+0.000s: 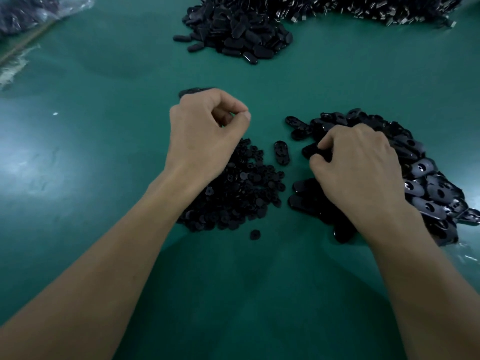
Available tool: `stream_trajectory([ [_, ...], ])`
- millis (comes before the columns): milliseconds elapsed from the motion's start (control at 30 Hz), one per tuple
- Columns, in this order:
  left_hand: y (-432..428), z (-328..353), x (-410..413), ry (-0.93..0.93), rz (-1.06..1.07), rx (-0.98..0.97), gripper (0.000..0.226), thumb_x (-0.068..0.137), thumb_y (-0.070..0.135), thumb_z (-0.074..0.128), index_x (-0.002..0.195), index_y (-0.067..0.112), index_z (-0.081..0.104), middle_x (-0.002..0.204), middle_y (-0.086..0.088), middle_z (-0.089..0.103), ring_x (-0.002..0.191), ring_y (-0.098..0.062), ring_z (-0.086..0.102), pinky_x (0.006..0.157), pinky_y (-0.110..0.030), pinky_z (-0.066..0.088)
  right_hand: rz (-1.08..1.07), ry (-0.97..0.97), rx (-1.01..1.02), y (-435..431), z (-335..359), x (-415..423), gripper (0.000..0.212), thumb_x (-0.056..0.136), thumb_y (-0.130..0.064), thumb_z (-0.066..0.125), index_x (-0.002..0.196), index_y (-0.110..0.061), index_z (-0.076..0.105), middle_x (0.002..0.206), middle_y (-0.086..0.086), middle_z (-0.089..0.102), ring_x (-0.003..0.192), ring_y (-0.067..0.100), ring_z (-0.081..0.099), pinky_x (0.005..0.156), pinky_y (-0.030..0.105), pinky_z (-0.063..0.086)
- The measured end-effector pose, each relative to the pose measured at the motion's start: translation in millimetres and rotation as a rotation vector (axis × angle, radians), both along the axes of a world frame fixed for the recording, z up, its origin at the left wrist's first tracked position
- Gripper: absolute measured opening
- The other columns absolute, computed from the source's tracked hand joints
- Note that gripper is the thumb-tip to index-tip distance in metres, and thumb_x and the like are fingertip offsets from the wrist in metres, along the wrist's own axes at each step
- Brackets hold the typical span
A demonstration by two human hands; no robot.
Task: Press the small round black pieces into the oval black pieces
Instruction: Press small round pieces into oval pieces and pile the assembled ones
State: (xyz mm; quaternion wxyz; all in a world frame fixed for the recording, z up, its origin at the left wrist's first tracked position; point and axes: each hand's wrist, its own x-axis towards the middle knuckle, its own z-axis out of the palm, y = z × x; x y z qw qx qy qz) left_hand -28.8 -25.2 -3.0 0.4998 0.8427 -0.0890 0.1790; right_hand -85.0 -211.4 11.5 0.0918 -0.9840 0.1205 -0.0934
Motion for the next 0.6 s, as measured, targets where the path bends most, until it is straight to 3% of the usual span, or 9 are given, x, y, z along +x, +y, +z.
stream_trajectory([
  [133, 0.8, -5.2, -8.3, 0.014, -0.028, -0.003, 0.017, 0.086, 0.019, 0.076, 0.075, 0.031, 0.071, 0.049, 0.016, 0.055, 0.046, 0.001, 0.048, 0.051, -0.007, 0.038, 0.014, -0.023, 0.036, 0.5, -0.5, 0.3, 0.019, 0.095, -0.024, 0.059, 0.110, -0.017, 0.068, 0.098, 0.001, 0.044, 0.106, 0.034, 0.053, 0.091, 0.045, 0.042],
  [267, -3.2, -5.7, -13.2, 0.009, -0.063, 0.034, 0.017, 0.088, 0.019, 0.075, 0.077, 0.031, 0.069, 0.049, 0.018, 0.052, 0.043, -0.002, 0.044, 0.051, -0.008, 0.036, 0.029, -0.131, 0.068, -3.1, -4.7, 1.3, 0.019, 0.098, -0.030, 0.059, 0.106, -0.017, 0.070, 0.101, 0.004, 0.046, 0.105, 0.032, 0.053, 0.092, 0.045, 0.043],
  [367, -5.0, -3.9, -16.5, -0.021, -0.072, 0.038, 0.014, 0.088, 0.020, 0.075, 0.078, 0.029, 0.071, 0.051, 0.016, 0.055, 0.046, -0.001, 0.047, 0.053, -0.007, 0.037, 0.093, -0.269, 0.121, -4.7, -6.4, 4.5, 0.018, 0.099, -0.028, 0.059, 0.104, -0.016, 0.071, 0.100, 0.003, 0.054, 0.094, 0.021, 0.052, 0.083, 0.029, 0.037],
  [433, -6.2, -1.8, -18.4, -0.037, -0.092, 0.001, 0.009, 0.087, 0.024, 0.076, 0.081, 0.029, 0.074, 0.058, 0.015, 0.062, 0.052, 0.000, 0.054, 0.055, -0.008, 0.040, 0.191, -0.369, 0.244, -2.4, -6.3, 6.8, 0.013, 0.098, -0.025, 0.062, 0.101, -0.015, 0.071, 0.092, -0.001, 0.063, 0.086, 0.014, 0.057, 0.078, 0.020, 0.036],
  [500, -7.2, -0.2, -19.3, -0.025, -0.134, -0.045, 0.003, 0.087, 0.027, 0.077, 0.087, 0.029, 0.075, 0.069, 0.015, 0.069, 0.061, 0.000, 0.062, 0.061, -0.011, 0.046, 0.290, -0.451, 0.429, 1.8, -8.0, 9.0, 0.010, 0.096, -0.020, 0.065, 0.104, -0.016, 0.071, 0.084, -0.009, 0.065, 0.079, 0.008, 0.061, 0.076, 0.022, 0.046],
  [600, -8.1, -0.1, -19.6, 0.024, -0.188, -0.094, 0.012, 0.086, 0.028, 0.080, 0.098, 0.027, 0.075, 0.081, 0.013, 0.074, 0.073, -0.002, 0.070, 0.071, -0.019, 0.056, 0.363, -0.402, 0.717, 6.6, -12.9, 12.2, 0.039, 0.097, -0.016, 0.064, 0.136, -0.021, 0.060, 0.079, -0.017, 0.060, 0.075, -0.001, 0.058, 0.077, 0.020, 0.051],
])
